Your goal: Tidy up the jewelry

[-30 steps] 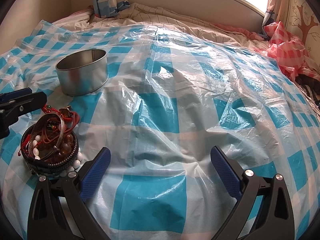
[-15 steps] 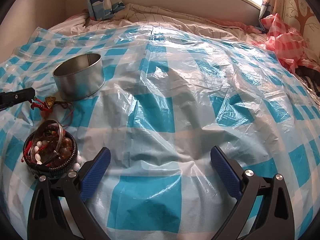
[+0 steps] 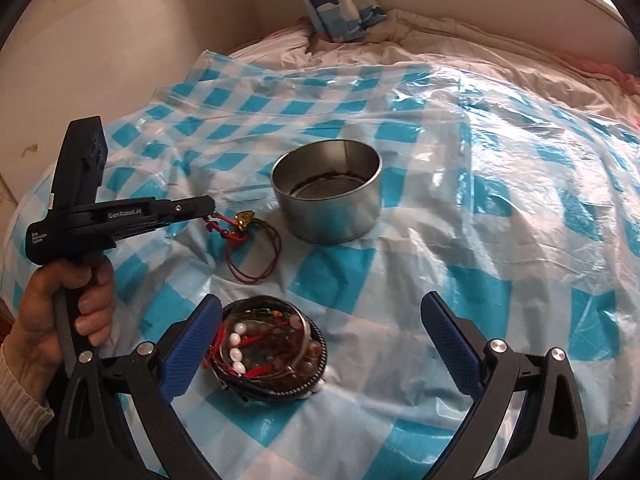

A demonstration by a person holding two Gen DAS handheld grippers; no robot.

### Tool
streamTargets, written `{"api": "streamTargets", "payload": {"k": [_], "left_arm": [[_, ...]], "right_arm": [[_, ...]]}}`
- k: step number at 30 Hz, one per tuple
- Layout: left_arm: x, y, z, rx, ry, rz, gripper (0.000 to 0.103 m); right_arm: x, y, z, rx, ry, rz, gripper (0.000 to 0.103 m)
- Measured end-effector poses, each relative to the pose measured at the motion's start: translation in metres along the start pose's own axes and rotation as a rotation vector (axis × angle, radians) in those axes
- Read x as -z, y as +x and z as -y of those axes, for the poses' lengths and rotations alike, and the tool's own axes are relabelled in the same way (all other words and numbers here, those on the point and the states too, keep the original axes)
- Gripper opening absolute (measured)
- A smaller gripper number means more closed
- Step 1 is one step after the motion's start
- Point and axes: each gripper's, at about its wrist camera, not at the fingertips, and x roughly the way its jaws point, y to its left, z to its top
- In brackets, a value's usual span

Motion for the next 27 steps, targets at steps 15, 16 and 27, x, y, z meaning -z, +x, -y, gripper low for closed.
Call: {"api": "streamTargets", "payload": {"k": [15,16,27], "left_arm": [[-0.008,-0.020,-0.007,0.039,-0.017,0.080,0.003],[-0.009,-0.020,-0.009,0.038,-0.027,0.081,0.003],[0.004,0.011,0.009,-0.036,0.078,-0.047,0.003]], "right_arm": [[-0.043,0.097,-0.031,0.056,-0.134,-0.240,0.004],[-0.043,0.088,-0.024,0.072,-0.113,-0.211,0.004],[-0.004,0.014,0.055,0.133,0.099,-0.122,0.004]]}}
